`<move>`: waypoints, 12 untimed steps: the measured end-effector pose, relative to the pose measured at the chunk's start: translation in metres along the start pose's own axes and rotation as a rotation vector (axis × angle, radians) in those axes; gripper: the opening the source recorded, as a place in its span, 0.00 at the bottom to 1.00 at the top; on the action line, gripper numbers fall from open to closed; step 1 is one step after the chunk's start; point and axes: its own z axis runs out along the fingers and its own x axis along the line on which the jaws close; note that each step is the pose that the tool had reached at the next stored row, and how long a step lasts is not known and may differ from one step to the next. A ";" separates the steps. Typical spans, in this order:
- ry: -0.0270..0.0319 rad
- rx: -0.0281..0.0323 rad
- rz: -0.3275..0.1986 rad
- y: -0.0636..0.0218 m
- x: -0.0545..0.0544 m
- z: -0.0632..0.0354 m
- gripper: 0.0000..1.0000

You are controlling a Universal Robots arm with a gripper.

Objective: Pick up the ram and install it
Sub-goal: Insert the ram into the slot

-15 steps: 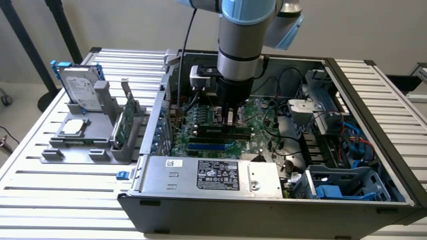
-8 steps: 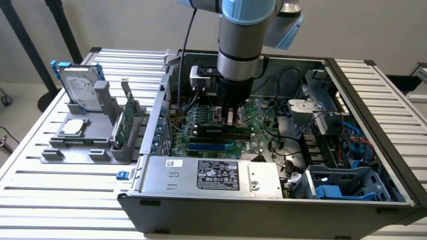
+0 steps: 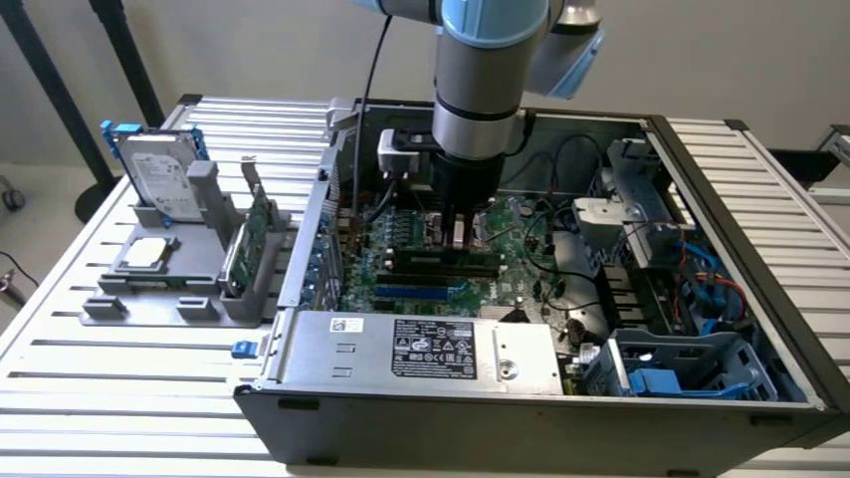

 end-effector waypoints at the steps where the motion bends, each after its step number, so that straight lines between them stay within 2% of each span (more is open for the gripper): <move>1: -0.0001 -0.0005 0.000 0.0000 0.000 -0.0010 0.14; 12: 0.0002 -0.0017 -0.001 0.0000 0.000 -0.0005 0.14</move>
